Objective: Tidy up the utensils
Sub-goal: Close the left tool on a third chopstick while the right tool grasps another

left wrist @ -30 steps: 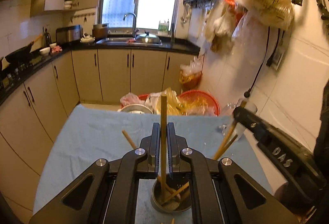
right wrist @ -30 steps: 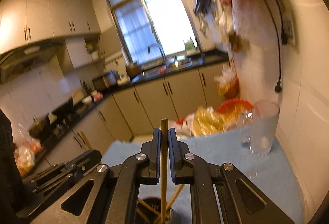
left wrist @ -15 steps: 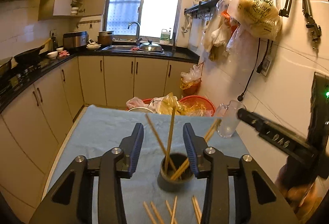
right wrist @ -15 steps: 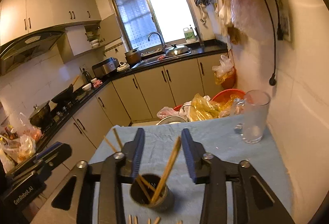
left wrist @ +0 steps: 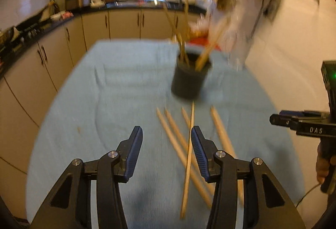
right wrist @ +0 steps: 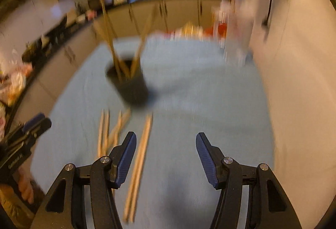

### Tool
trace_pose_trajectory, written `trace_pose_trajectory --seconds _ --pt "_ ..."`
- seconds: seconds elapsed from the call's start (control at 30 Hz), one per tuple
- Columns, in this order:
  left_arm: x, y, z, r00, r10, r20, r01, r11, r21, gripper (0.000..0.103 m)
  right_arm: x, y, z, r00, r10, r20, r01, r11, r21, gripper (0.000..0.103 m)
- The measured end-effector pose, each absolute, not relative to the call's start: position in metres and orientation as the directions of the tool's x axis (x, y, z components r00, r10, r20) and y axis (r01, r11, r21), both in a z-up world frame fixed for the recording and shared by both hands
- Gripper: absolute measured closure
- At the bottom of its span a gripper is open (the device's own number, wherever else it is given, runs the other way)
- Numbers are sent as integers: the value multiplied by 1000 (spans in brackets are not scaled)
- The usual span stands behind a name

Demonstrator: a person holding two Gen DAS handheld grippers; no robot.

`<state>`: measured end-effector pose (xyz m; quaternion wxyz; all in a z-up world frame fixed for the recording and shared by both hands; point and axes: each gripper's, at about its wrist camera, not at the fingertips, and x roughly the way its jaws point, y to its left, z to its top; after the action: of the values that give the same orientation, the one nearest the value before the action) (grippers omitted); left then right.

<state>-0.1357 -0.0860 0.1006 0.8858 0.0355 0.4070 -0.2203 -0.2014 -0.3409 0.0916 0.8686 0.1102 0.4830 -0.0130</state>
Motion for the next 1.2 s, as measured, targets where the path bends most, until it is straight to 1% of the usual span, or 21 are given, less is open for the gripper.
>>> trace_pose_trajectory --seconds 0.07,0.17,0.3,0.33,0.4,0.43,0.47,0.53,0.57,0.6,0.67,0.7,0.73,0.77,0.83,0.9,1.03,1.1,1.13,1.17,1.2 --pt "-142 -92 78 528 -347 -775 441 892 -98 57 -209 -341 64 497 132 -857 126 967 222 52" --pt "-149 -103 52 486 -311 -817 482 875 -46 57 -217 -332 36 477 189 -858 122 953 278 54" --pt "-152 -114 33 454 -278 -846 523 853 1 57 -219 -315 17 463 203 -862 101 955 279 56" --pt "-152 -117 30 448 -275 -851 529 849 5 58 -219 -311 15 464 205 -862 94 956 278 56" --pt "-149 -121 25 438 -262 -860 525 851 8 80 -218 -304 11 467 193 -863 81 962 259 56" --pt "-145 -121 24 426 -260 -867 517 856 -3 94 -215 -299 11 467 182 -865 77 967 244 57" --pt "-142 -119 26 428 -268 -863 503 864 -19 96 -212 -296 11 466 168 -869 72 971 227 60" --pt "-135 -111 27 423 -282 -861 460 886 -64 96 -210 -289 11 479 134 -867 67 980 189 63" --pt "-131 -105 28 419 -288 -861 434 897 -89 97 -205 -286 10 477 121 -870 65 983 172 69" --pt "-128 -100 28 417 -287 -862 410 906 -103 96 -204 -286 10 474 111 -874 66 985 161 72" --pt "-124 -92 27 415 -284 -864 374 920 -122 96 -201 -283 10 481 72 -874 71 990 121 80" --pt "-122 -84 28 406 -297 -864 351 924 -153 96 -199 -282 10 481 56 -875 77 991 106 83" --pt "-122 -79 28 396 -305 -866 333 927 -174 96 -197 -282 10 482 46 -875 88 991 101 91" --pt "-122 -74 28 389 -309 -868 316 930 -190 96 -197 -287 9 483 44 -875 120 986 116 95" --pt "-125 -61 27 361 -336 -870 268 931 -248 96 -200 -298 9 482 51 -874 177 972 155 95" --pt "-131 -51 27 336 -348 -875 234 931 -280 96 -206 -309 9 479 36 -877 226 960 162 95" --pt "-142 -38 32 295 -365 -883 235 923 -303 96 -231 -322 9 465 25 -885 262 951 164 95" --pt "-148 -33 42 312 -358 -880 262 923 -283 93 -239 -325 11 467 38 -884 249 953 173 94" --pt "-149 -32 47 325 -348 -879 274 925 -264 86 -241 -326 11 465 42 -884 243 954 173 91" --pt "-149 -32 51 341 -340 -877 284 926 -249 75 -241 -328 12 460 53 -886 232 956 178 86" --pt "-147 -34 55 358 -334 -872 291 927 -236 70 -240 -329 12 457 64 -887 226 956 185 83"
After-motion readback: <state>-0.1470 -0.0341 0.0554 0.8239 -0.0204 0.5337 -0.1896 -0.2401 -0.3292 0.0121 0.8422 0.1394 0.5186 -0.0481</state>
